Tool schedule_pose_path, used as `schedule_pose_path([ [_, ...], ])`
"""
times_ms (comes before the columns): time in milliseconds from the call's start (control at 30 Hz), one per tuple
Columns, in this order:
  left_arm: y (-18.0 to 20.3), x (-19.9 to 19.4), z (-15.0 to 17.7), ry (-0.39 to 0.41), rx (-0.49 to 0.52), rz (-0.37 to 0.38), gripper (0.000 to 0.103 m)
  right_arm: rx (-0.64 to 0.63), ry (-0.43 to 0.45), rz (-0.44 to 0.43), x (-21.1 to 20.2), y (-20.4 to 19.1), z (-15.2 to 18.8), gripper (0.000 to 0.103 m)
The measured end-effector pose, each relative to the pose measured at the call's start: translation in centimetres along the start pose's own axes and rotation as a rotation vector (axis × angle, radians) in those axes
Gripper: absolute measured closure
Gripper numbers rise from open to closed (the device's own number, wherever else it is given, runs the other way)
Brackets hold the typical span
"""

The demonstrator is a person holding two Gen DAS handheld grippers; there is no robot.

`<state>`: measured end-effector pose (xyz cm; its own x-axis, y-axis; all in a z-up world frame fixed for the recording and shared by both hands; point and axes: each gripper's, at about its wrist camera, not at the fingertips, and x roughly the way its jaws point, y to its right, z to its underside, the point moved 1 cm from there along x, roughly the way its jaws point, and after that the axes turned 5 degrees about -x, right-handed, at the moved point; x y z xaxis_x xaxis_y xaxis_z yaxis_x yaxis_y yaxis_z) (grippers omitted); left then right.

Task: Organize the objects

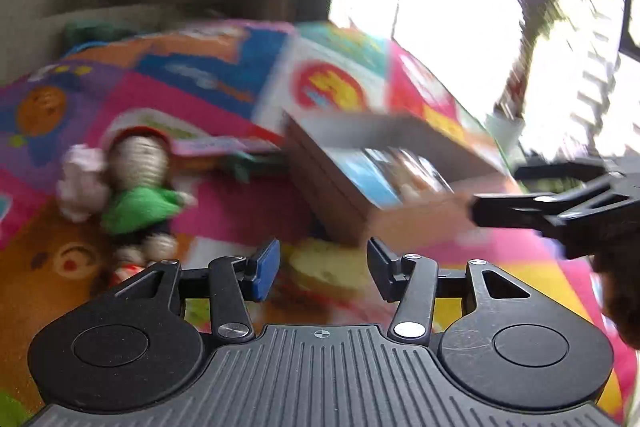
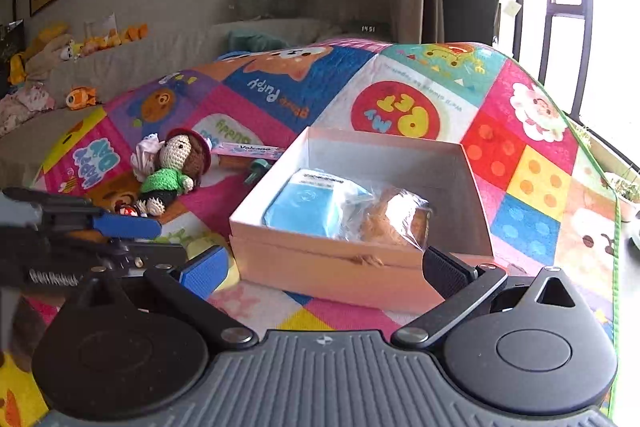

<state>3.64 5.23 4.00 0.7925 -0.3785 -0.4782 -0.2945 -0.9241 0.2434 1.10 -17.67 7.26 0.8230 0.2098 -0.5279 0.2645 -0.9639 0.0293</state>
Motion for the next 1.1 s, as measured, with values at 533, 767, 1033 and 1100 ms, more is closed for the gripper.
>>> schedule_pose_path([
  [533, -21.2, 4.5, -7.7, 0.162, -0.629, -0.291, 0.051, 0.043, -0.272, 0.0, 26.4, -6.5, -15.8, 0.037],
  [767, -22.6, 7.2, -7.4, 0.093, -0.565, -0.221, 0.051, -0.009, -0.394, -0.089, 29.2, -7.9, -13.9, 0.05],
  [1033, -20.8, 10.3, -8.1, 0.039, -0.547, -0.123, 0.051, -0.137, -0.465, -0.297, 20.0, -8.4, -8.9, 0.05],
  [1100, -19.4, 11.0, -8.1, -0.009, -0.515, -0.094, 0.051, -0.166, -0.455, -0.33, 17.6, -8.2, -7.8, 0.052],
])
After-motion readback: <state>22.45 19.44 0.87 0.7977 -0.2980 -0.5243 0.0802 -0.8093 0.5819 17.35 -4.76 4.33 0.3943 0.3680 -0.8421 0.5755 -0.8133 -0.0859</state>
